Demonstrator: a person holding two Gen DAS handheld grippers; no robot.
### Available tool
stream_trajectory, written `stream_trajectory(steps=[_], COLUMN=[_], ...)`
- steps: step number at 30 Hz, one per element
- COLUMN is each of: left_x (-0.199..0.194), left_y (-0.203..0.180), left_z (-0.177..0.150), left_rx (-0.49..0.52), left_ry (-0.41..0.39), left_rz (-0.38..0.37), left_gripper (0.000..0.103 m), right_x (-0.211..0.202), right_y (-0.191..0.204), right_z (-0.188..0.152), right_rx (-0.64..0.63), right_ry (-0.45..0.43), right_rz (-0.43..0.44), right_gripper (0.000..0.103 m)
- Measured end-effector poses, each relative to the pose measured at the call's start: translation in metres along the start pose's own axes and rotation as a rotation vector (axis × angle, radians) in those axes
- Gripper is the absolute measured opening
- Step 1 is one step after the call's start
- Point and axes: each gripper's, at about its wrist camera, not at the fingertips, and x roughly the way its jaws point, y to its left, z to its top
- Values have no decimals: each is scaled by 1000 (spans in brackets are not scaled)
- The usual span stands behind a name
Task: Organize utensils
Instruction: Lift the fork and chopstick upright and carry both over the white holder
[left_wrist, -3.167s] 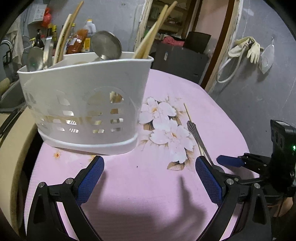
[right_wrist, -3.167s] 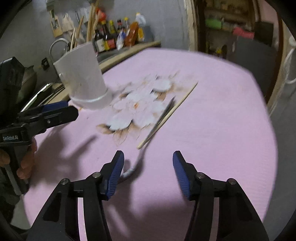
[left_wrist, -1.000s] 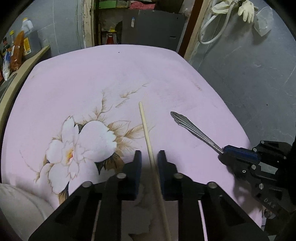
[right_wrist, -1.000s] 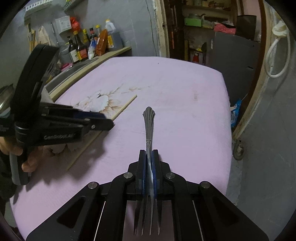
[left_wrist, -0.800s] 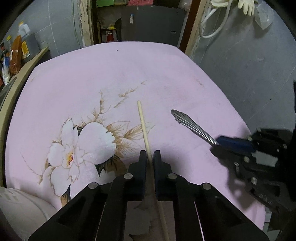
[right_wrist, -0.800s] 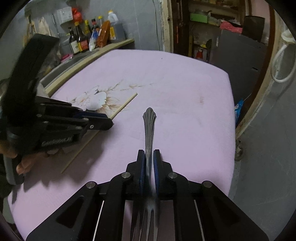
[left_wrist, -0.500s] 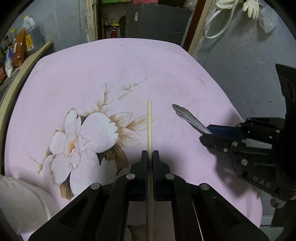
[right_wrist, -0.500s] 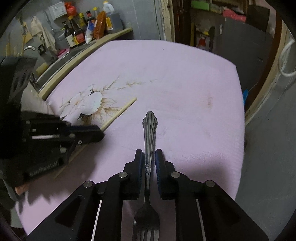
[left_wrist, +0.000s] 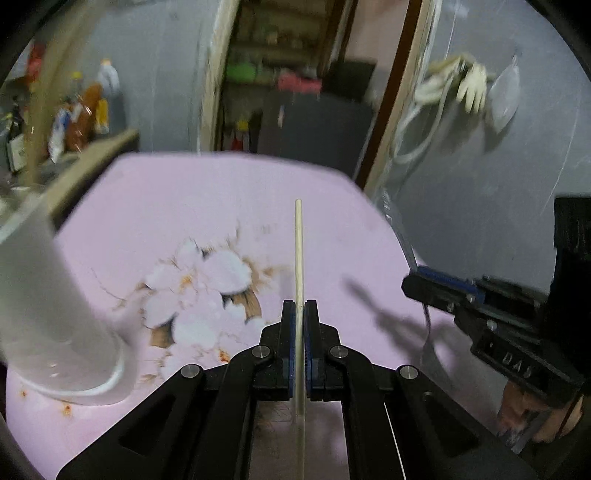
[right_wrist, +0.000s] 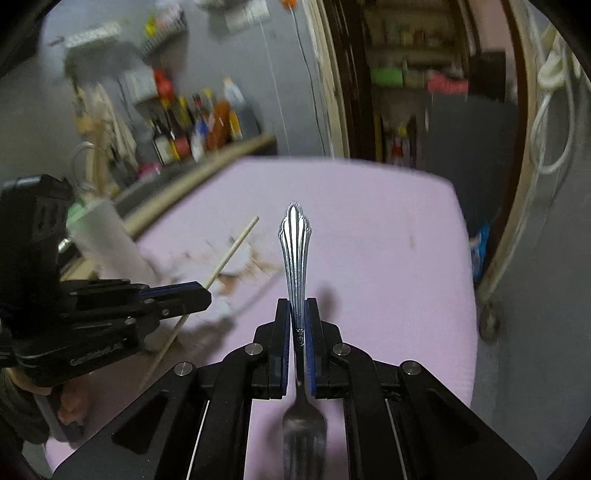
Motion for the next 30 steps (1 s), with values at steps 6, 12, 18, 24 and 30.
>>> stream_trajectory(steps=[6,12,18,24,30], left_x=[-45,-77,-110,-148,-178], left_y=[-7,-4,8,35,72], left_z=[-5,-5,-1,10,27], left_rx=[13,0,-22,-23,-8], left_ry=[-217,-377,-491,-574,-622], left_rz=[25,39,52,84,129], left_gripper=[2,2,2,2,2], right_x=[-26,-39,-50,-56,-54], right_y=[26,44,72,98,131], right_z=[-6,9,25,48,77], right_rx=[-35,-39,-60,-68,-87], right_ry=[-185,-292,-389,-450,-514], right_rz=[-38,-9,6,69,155], right_gripper=[5,5,5,5,5])
